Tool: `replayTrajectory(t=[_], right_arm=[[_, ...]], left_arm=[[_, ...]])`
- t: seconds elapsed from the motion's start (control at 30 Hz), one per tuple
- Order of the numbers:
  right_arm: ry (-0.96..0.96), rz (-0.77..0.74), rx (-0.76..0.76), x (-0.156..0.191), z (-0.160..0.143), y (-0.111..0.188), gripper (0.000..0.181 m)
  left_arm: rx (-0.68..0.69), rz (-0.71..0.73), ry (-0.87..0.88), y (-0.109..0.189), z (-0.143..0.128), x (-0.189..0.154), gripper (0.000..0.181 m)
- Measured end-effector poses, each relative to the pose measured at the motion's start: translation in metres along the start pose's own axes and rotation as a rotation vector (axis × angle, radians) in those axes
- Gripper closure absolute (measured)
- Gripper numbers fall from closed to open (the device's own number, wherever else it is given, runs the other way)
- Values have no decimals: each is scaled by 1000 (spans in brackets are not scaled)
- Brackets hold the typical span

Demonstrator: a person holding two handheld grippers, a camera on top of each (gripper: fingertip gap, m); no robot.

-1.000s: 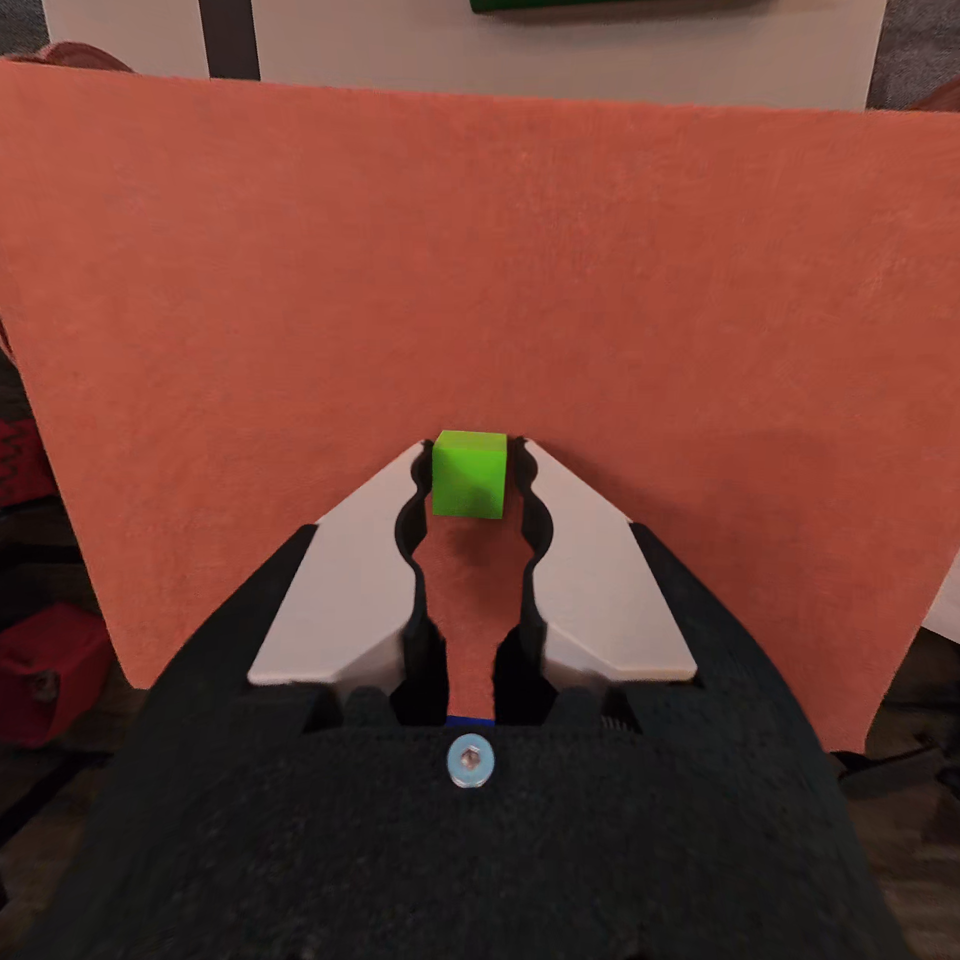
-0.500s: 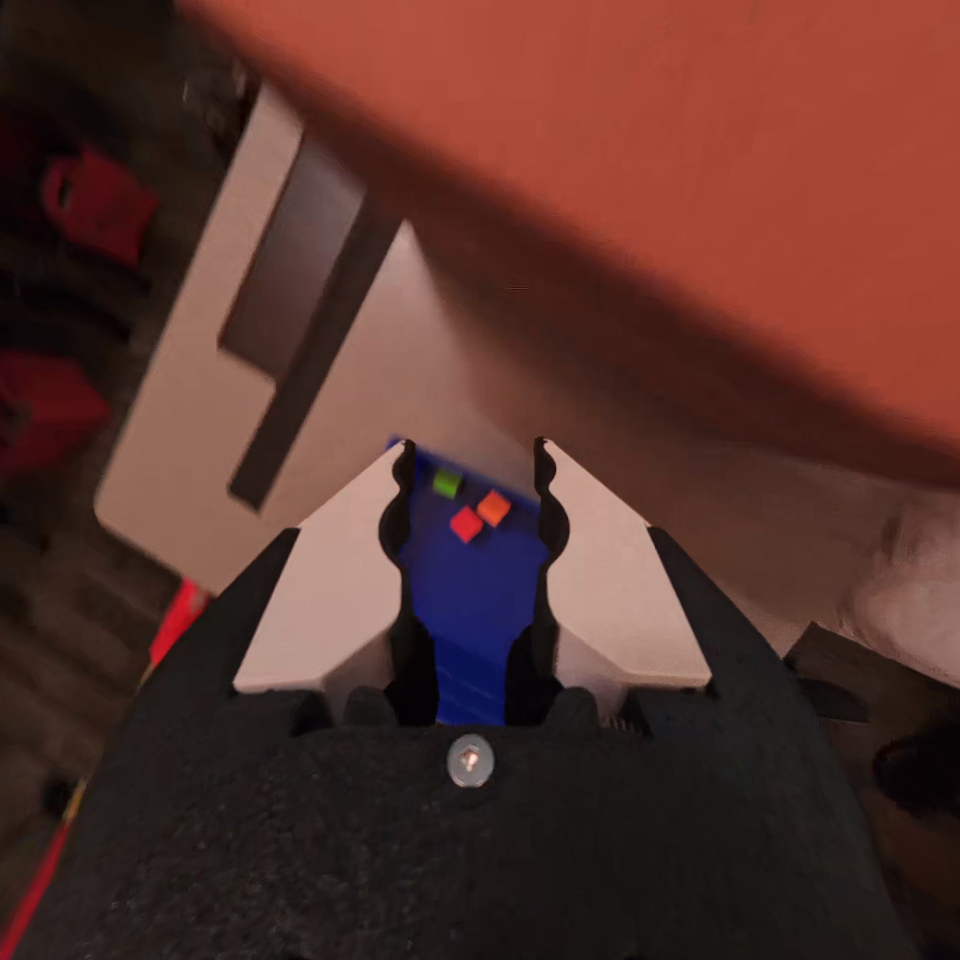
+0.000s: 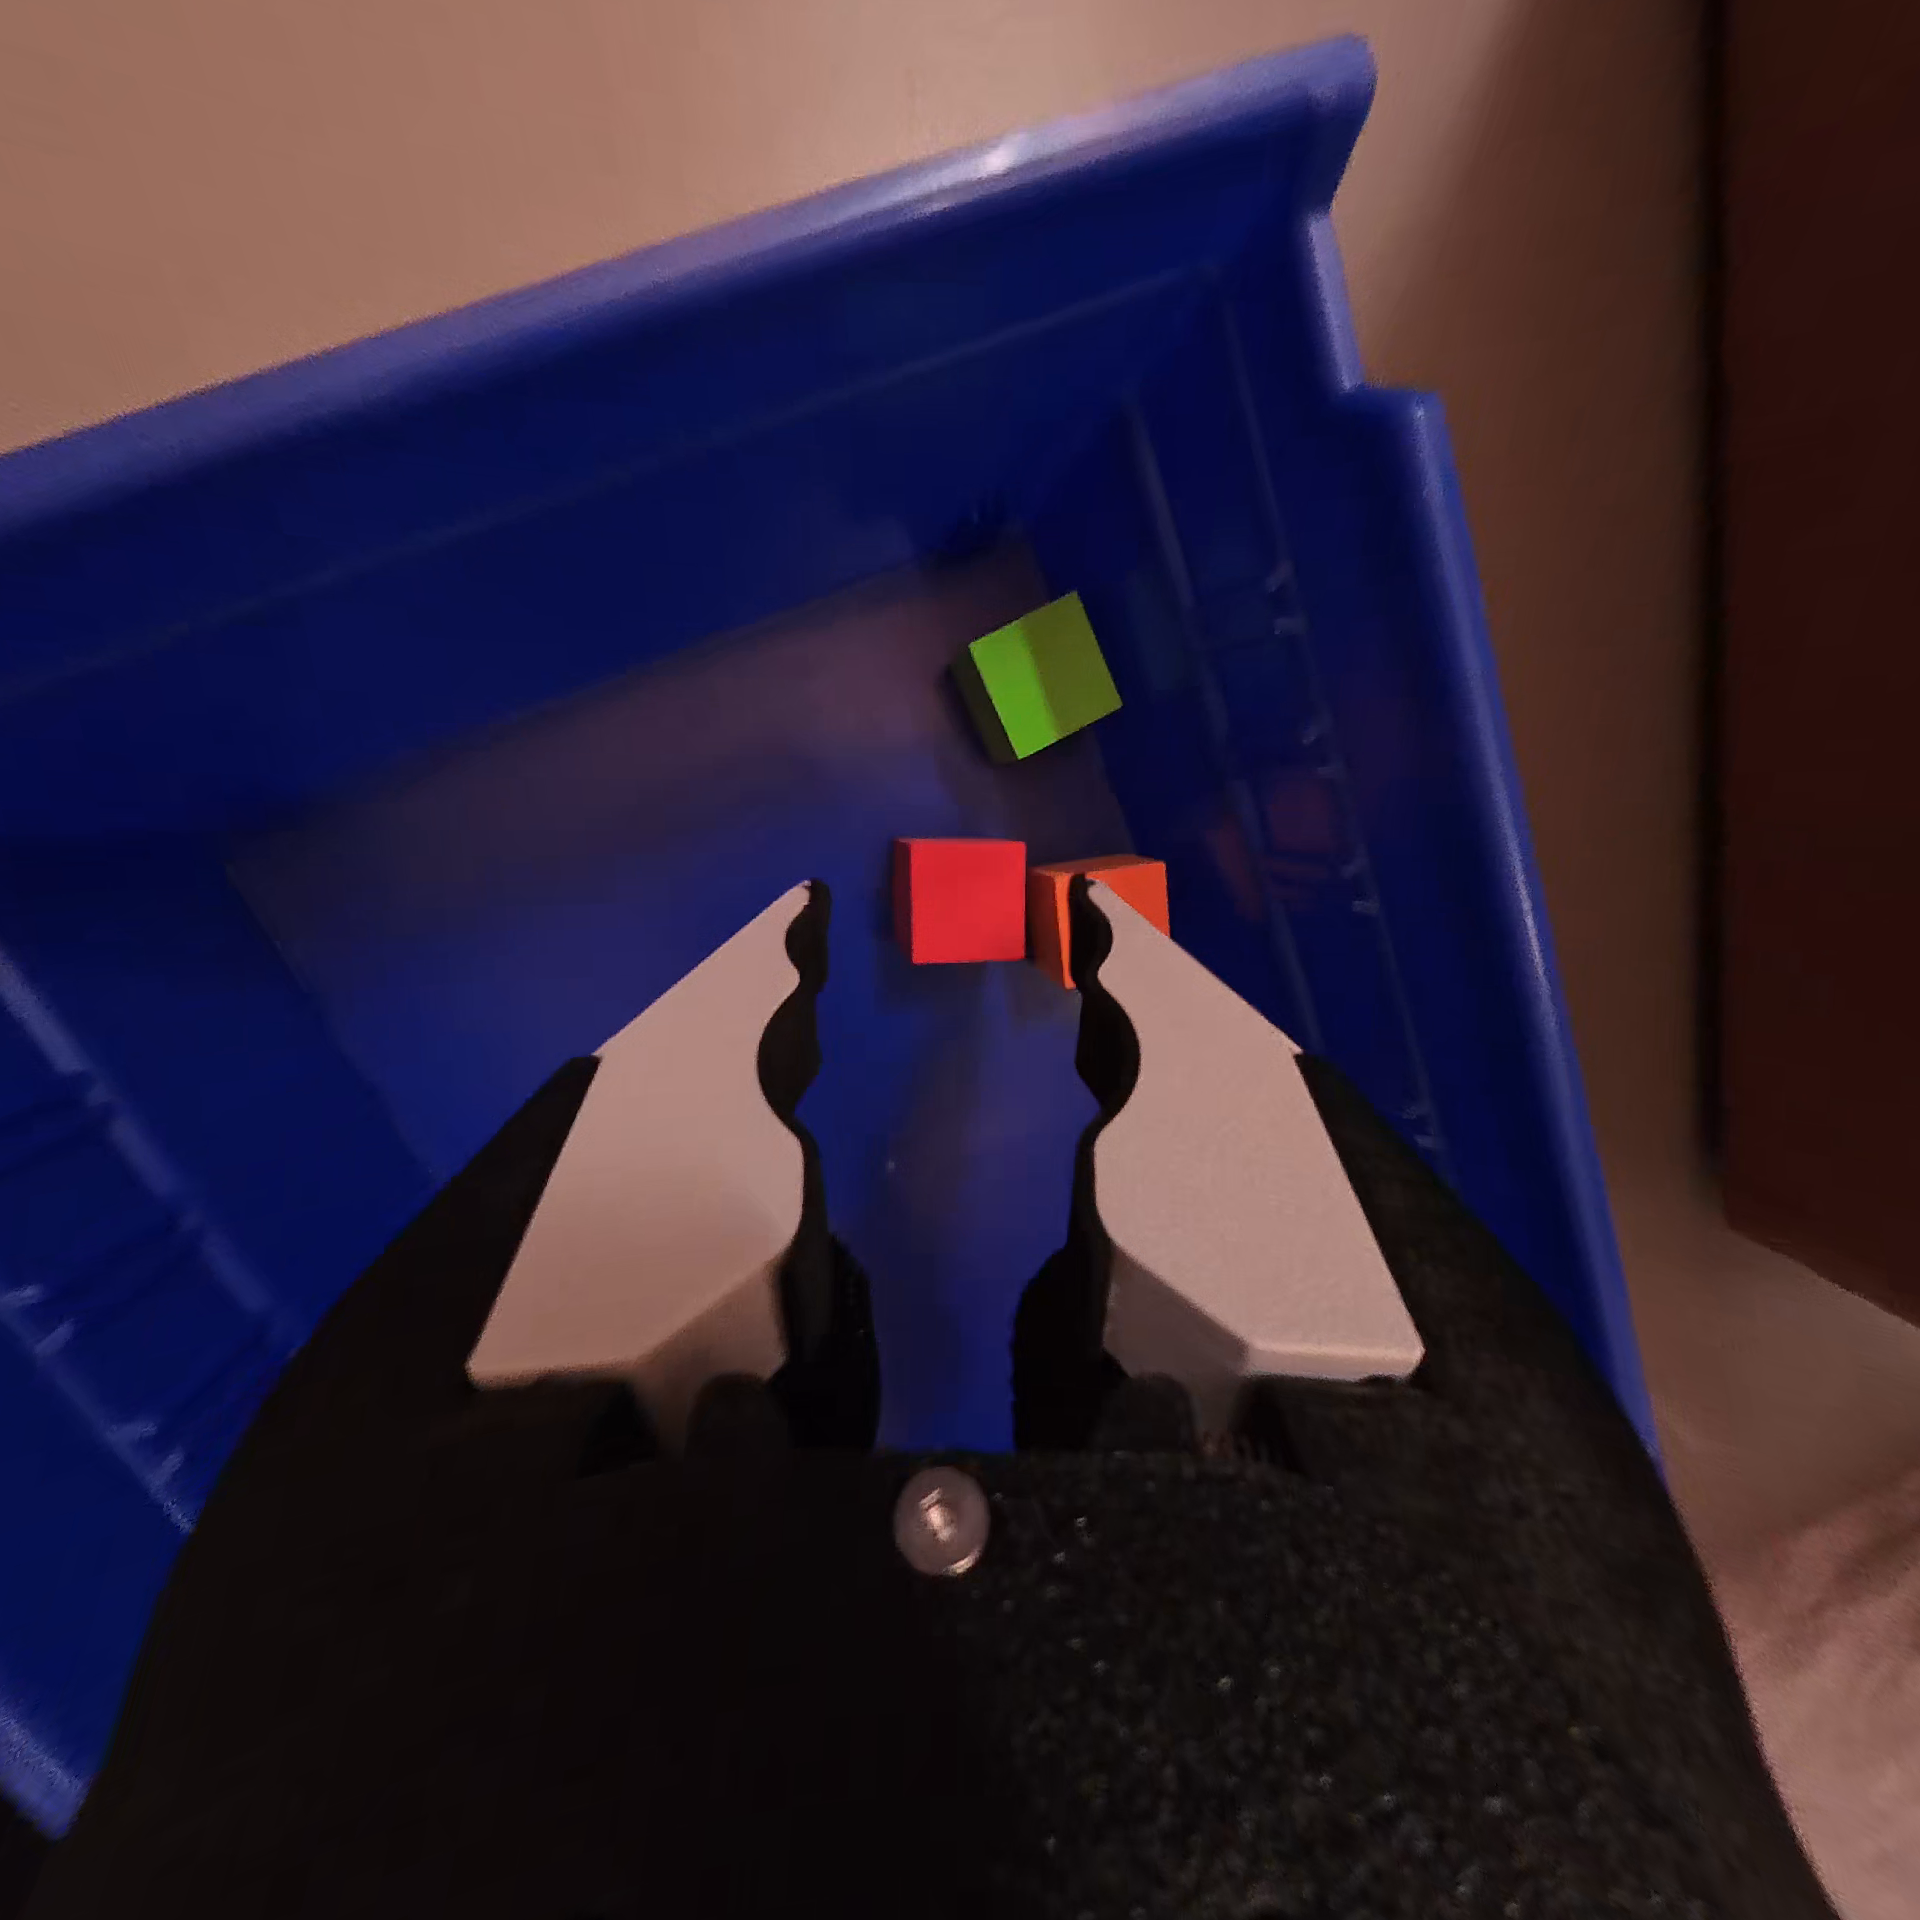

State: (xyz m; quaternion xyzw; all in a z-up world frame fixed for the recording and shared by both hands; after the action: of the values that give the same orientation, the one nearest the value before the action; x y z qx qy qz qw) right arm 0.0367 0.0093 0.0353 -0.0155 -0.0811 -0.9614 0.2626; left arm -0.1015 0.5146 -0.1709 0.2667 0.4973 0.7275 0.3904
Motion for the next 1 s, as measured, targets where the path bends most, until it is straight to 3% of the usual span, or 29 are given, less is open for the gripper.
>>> replayTrajectory(t=[0.17,0.23,0.27,0.37,0.43,0.53,0.67,0.73,0.83,1.0], right_arm=[[-4,-8,17,2,-4,2,133],[-6,-5,20,3,-5,3,133],[-7,-3,20,3,-6,4,133],[-8,0,21,2,-7,5,134],[-7,-4,21,1,-8,7,134],[-7,-14,15,-1,-8,11,133],[-3,-20,-7,0,-5,15,134],[9,-35,-23,0,-3,18,134],[30,-99,-27,-3,0,21,134],[53,-192,-31,-6,0,28,133]], left_arm=[[63,98,-118,-14,-2,-9,135],[79,108,-155,-17,-4,-11,142],[86,101,-169,-18,-5,-11,154],[130,95,-205,-12,-3,-8,154],[95,68,-223,14,7,-7,154],[-93,-70,-310,96,43,-22,155],[-339,-398,-622,230,93,-94,155],[-389,-549,-867,277,109,-139,155],[-365,-478,-1036,301,147,-195,155],[-205,-394,-1139,268,192,-264,155]])
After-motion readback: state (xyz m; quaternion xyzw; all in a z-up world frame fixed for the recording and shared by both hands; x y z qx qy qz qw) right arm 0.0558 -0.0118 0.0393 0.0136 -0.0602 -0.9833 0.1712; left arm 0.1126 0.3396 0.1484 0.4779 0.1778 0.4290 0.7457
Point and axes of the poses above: each gripper's, where its closed fingertips meet, y back along the fingers, z out of its top, x = y × z across the jaws, the point moved 10 cm from there along y, back along the fingers, and after that the axes turned 12 degrees about z, right-handed, at the moved point
